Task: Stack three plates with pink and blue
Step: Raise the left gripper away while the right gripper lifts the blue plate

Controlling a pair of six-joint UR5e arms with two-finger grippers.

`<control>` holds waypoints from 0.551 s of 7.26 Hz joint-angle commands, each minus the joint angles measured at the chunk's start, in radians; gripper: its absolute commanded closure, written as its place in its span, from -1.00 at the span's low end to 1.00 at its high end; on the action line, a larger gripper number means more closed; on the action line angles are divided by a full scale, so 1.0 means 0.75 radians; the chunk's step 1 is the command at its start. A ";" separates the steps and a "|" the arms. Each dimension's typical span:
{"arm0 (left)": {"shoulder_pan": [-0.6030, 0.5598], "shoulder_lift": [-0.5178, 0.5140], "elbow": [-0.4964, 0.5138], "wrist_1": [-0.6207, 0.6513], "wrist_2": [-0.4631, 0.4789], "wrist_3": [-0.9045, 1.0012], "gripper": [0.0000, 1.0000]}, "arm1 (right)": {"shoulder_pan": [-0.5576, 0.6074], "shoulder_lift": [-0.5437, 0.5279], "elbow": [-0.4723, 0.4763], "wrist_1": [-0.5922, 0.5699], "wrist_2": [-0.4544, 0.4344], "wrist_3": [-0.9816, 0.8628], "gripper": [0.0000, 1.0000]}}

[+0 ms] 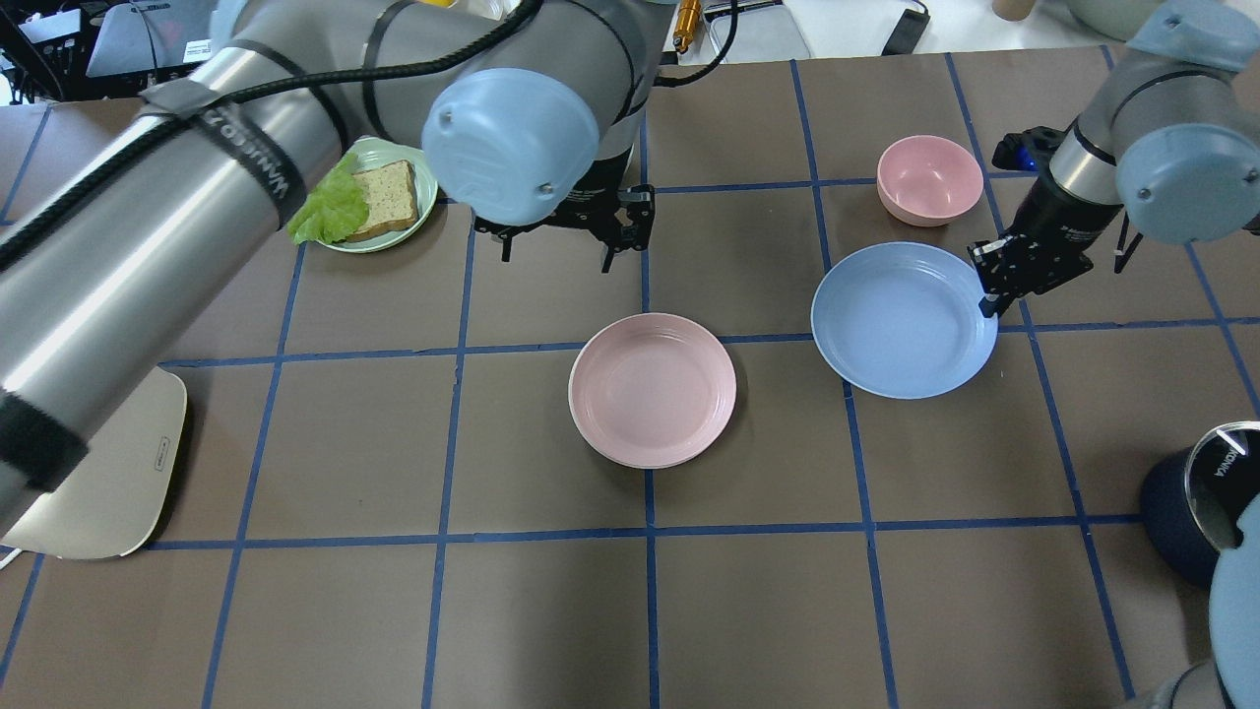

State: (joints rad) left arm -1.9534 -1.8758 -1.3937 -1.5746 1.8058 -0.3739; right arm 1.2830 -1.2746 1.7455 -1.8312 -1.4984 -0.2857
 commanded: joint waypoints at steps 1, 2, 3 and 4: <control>0.088 0.153 -0.127 0.015 -0.041 0.103 -1.00 | 0.119 -0.002 -0.046 -0.005 0.038 0.210 1.00; 0.152 0.204 -0.138 0.009 -0.159 0.185 -1.00 | 0.193 0.002 -0.077 0.001 0.039 0.302 1.00; 0.195 0.253 -0.146 0.007 -0.184 0.204 -1.00 | 0.270 0.004 -0.077 -0.003 0.039 0.415 1.00; 0.228 0.292 -0.156 0.009 -0.197 0.206 -1.00 | 0.342 0.004 -0.077 -0.007 0.039 0.456 1.00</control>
State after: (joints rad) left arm -1.8189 -1.6978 -1.5002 -1.5679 1.6833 -0.2344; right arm 1.4698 -1.2727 1.6914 -1.8333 -1.4702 -0.0086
